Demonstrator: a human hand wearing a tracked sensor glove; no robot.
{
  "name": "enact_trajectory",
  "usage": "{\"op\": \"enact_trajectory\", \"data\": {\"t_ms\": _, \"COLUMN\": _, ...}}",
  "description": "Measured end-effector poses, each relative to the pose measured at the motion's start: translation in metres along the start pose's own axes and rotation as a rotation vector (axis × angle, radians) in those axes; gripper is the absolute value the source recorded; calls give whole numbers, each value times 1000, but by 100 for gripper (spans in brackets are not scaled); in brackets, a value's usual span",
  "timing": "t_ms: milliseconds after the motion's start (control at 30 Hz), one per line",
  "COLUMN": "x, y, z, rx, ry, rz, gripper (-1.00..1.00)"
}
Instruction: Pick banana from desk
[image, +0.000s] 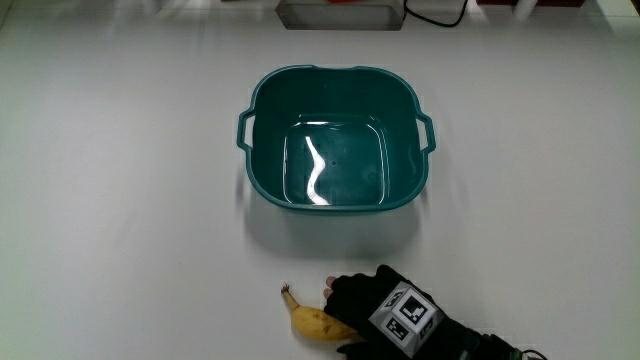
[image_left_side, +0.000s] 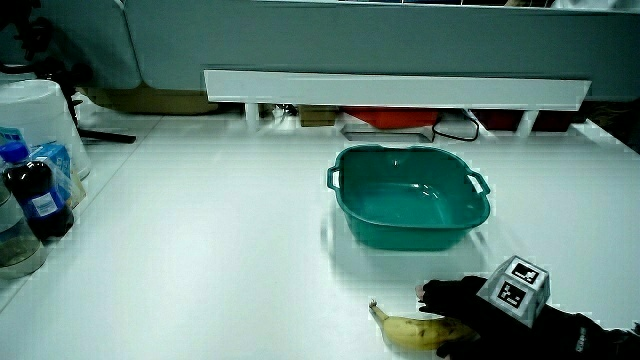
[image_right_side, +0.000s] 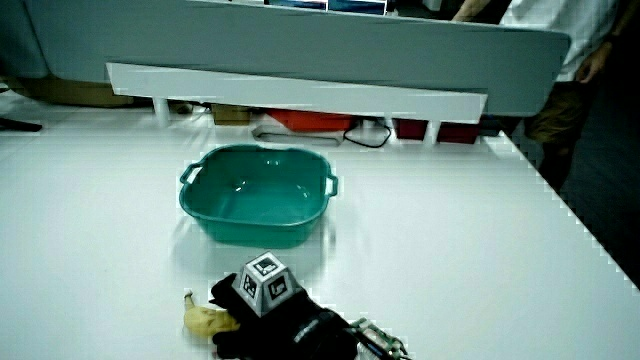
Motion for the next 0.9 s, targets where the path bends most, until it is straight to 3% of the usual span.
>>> {"op": "enact_trajectory", "data": {"t_ms": 600, "x": -4, "y": -2, "z": -3, "rx": 75, "ry": 2, "rz": 14, "gripper": 100}}
{"op": "enact_trajectory", "data": {"t_ms": 733, "x": -3, "y": -3, "z": -3, "rx": 89, "ry": 11, "rz": 21, "gripper": 100}}
{"op": "enact_trajectory", "data": {"t_ms": 900, "x": 0, "y": -7, "z": 2, "rx": 97, "ry": 74, "rz": 23, "gripper": 100}}
